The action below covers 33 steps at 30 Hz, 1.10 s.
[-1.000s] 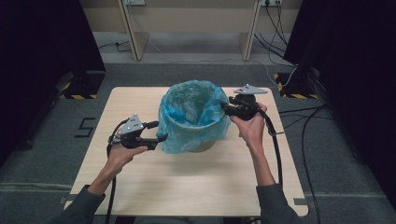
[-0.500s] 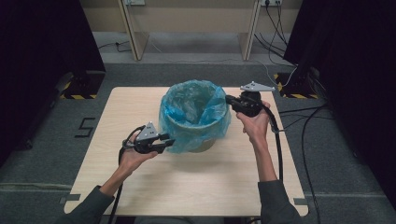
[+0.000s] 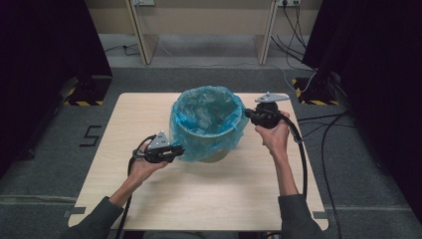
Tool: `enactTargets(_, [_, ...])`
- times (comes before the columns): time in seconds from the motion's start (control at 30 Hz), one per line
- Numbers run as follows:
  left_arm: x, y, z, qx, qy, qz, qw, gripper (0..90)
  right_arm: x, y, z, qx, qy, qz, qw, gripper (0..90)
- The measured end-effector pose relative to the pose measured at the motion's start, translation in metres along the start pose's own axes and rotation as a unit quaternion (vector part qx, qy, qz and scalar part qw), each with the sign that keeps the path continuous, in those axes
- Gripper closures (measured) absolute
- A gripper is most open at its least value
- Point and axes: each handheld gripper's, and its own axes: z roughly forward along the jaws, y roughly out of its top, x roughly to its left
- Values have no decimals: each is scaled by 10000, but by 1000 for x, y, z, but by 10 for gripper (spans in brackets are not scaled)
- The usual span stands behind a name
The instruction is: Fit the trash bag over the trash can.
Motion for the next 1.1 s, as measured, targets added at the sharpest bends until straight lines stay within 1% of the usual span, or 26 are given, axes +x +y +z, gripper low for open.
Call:
enactTargets(0.03, [2, -1, -1, -13, -27, -54, 10000, 753, 0, -1, 1, 57, 11, -37, 10000, 900])
enactTargets(0.1, [5, -3, -5, -63, -74, -212, 9997, 666, 1, -3, 3, 125, 56, -46, 9999, 892])
enactTargets(0.13, [5, -3, -9, -146, -63, -289, 9995, 598, 1, -3, 2, 125, 46, -49, 9999, 836])
enactTargets(0.17, [6, -3, -14, -209, -48, -312, 9993, 554, 1, -4, 1, 138, 16, -48, 9999, 791])
enactTargets(0.2, [7, -2, -19, -278, -38, -322, 9991, 490, 2, -4, -2, 141, -44, -38, 9999, 718])
enactTargets(0.23, [7, 2, -30, -387, -60, -382, 9985, 455, 2, -4, -5, 125, -110, -4, 9999, 667])
enactTargets(0.27, [8, 5, -37, -406, -64, -360, 9985, 396, 2, -4, -11, 75, -233, 72, 9997, 614])
enactTargets(0.3, [8, 8, -44, -442, -63, -319, 9985, 373, 2, -4, -16, 6, -284, 107, 9995, 582])
enactTargets(0.33, [8, 11, -49, -492, -56, -278, 9984, 356, 1, -5, -21, -87, -302, 215, 9993, 541])
enactTargets(0.4, [8, 20, -61, -571, -84, -203, 9981, 331, 0, -5, -29, -213, -273, 356, 9988, 514])
enactTargets(0.43, [8, 26, -67, -624, -75, -185, 9979, 326, -1, -6, -33, -208, -282, 339, 9988, 496])
enactTargets(0.5, [8, 34, -73, -690, -54, -166, 9975, 314, -1, -7, -39, -191, -347, 354, 9986, 473])
enactTargets(0.57, [11, 49, -81, -799, -25, -146, 9967, 313, 0, -10, -45, -159, -361, 316, 9987, 457])
enactTargets(0.67, [15, 67, -86, -903, 21, -168, 9958, 310, 3, -16, -50, -141, -475, 175, 9986, 447])
enactTargets(0.73, [18, 85, -87, -910, -5, -92, 9958, 308, 5, -24, -51, -62, -433, 181, 9989, 436])
enactTargets(0.8, [20, 100, -86, -891, -73, -81, 9960, 308, 6, -32, -51, 89, -446, 114, 9989, 426])
enactTargets(0.83, [23, 113, -82, -798, -187, -111, 9966, 308, 6, -35, -51, 73, -469, 114, 9988, 428])
enactTargets(0.87, [24, 118, -79, -741, -238, -114, 9969, 307, 5, -42, -53, 45, -471, 187, 9987, 429])
enactTargets(0.9, [26, 125, -75, -690, -230, -113, 9973, 307, 5, -45, -53, 41, -473, 194, 9987, 430])
enactTargets(0.93, [26, 130, -73, -624, -174, -91, 9979, 307, 4, -49, -54, 26, -449, 232, 9987, 429])
enactTargets(0.97, [27, 137, -67, -486, -74, -7, 9988, 307, 4, -53, -54, 7, -448, 242, 9987, 429])
enactTargets(1.0, [27, 141, -63, -427, -30, 48, 9991, 307, 4, -58, -54, 26, -444, 265, 9987, 429])
enactTargets(1.03, [28, 146, -56, -328, 52, 143, 9993, 310, 3, -61, -54, 14, -442, 277, 9986, 429])
enactTargets(1.1, [30, 151, -49, -265, 31, 180, 9995, 341, 3, -70, -55, 13, -397, 361, 9986, 428])
